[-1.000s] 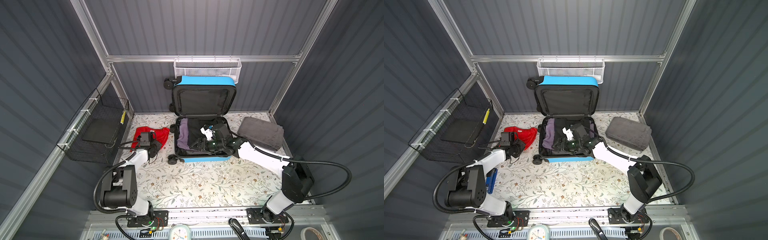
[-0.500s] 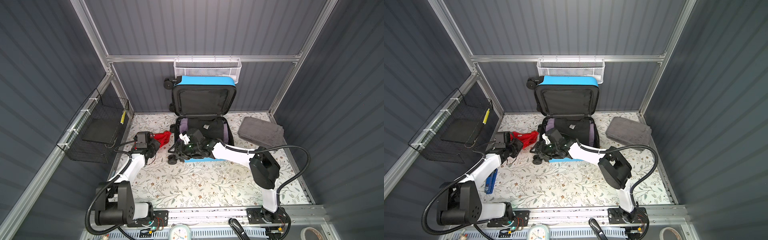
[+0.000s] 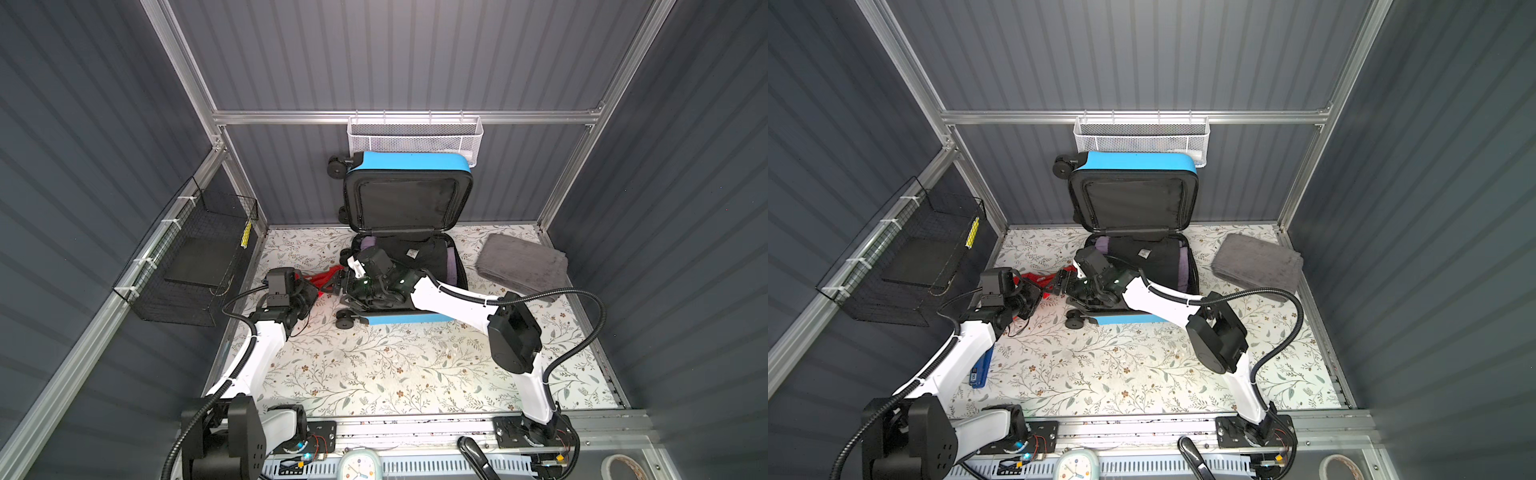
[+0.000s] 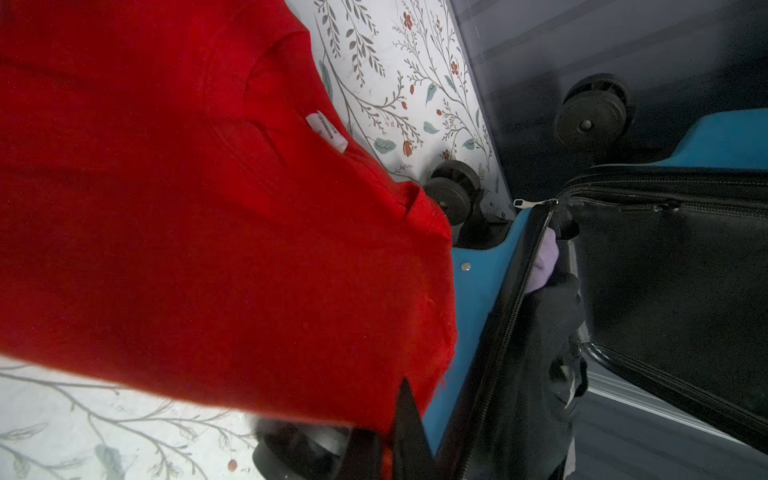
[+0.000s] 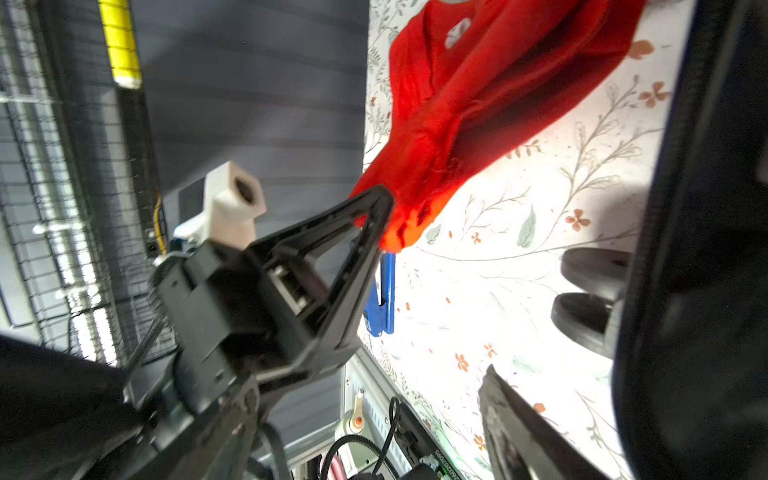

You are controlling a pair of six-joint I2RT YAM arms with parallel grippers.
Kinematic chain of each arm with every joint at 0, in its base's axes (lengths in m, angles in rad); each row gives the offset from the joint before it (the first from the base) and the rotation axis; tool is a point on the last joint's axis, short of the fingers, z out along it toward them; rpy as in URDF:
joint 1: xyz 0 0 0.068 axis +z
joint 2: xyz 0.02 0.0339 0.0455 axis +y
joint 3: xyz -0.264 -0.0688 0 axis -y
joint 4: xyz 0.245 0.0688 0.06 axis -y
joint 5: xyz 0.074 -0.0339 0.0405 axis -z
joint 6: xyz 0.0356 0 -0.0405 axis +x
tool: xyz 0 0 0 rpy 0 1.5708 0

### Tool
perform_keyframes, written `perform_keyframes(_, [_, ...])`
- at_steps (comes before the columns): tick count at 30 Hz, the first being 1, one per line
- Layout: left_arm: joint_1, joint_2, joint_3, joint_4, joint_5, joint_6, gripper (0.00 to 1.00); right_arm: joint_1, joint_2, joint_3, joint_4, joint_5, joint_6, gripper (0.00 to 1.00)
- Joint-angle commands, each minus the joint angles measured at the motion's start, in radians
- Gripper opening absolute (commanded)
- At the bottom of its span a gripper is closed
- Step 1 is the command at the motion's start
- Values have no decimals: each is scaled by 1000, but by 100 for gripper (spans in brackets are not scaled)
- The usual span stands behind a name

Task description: Pack the luggage

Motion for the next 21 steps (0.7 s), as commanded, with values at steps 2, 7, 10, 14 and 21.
perform_keyframes(2, [6, -40, -14, 10, 37, -20, 0, -12, 54, 45, -57, -4, 2, 84])
perform_keyframes(7, [6, -59, -31, 25, 55, -34, 0, -29, 100, 97, -78, -24, 3, 85])
perform_keyframes(10, [5, -74, -47, 32, 61, -42, 0, -39, 123, 125, -87, -30, 4, 86])
perform_keyframes(14, [6, -95, -73, 56, 76, -57, 0, -47, 164, 180, -116, -46, 4, 88])
perform_keyframes(21, [6, -139, -68, 76, 88, -63, 0, -47, 191, 214, -130, -56, 4, 89])
